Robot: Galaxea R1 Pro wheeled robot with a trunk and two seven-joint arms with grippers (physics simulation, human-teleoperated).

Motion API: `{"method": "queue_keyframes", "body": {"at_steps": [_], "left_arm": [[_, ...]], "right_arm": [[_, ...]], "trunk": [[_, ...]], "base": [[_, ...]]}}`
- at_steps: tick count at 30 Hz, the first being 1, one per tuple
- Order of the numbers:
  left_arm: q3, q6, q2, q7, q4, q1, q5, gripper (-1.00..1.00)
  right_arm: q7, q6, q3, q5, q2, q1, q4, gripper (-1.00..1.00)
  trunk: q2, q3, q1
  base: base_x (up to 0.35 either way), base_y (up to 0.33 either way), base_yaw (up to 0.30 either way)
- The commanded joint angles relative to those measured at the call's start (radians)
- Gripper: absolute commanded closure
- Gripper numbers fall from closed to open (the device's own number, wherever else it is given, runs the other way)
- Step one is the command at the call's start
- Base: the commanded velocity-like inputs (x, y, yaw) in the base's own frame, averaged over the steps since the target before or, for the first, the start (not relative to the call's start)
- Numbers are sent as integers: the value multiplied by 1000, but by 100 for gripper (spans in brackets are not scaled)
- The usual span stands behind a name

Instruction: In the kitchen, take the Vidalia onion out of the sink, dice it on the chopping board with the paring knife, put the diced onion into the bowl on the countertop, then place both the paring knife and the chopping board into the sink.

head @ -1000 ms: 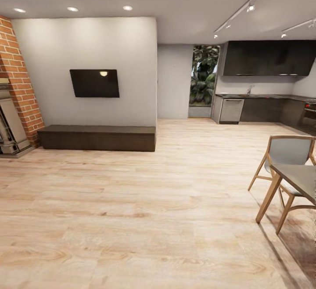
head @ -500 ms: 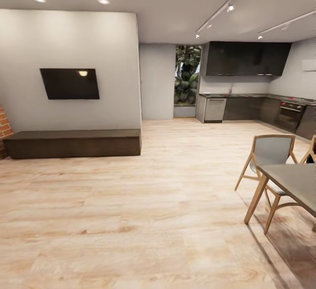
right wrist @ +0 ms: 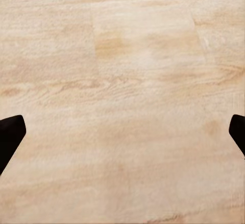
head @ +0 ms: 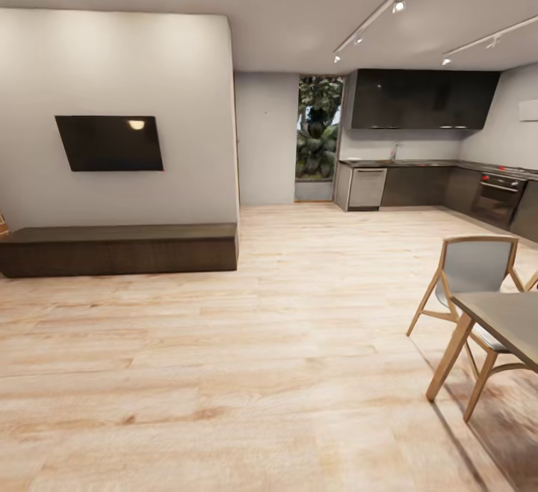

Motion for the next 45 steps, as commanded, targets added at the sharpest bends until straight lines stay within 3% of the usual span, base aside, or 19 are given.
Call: {"method": "queue_keyframes", "body": {"at_steps": [1, 27, 45], "left_arm": [[0, -2, 0, 0, -1, 0, 0, -100], [0, -3, 2, 0, -1, 0, 0, -100], [0, -3, 3, 0, -1, 0, 0, -100]], "right_arm": [[-2, -3, 0, 0, 0, 0, 0, -100], [-2, -2, 1, 0, 0, 0, 0, -100], [-2, -3, 0, 0, 0, 0, 0, -100]], "trunk": [[0, -1, 1], [0, -1, 1], [0, -1, 1]], "base": [[319, 0, 0], [319, 0, -2], [319, 0, -131]]}}
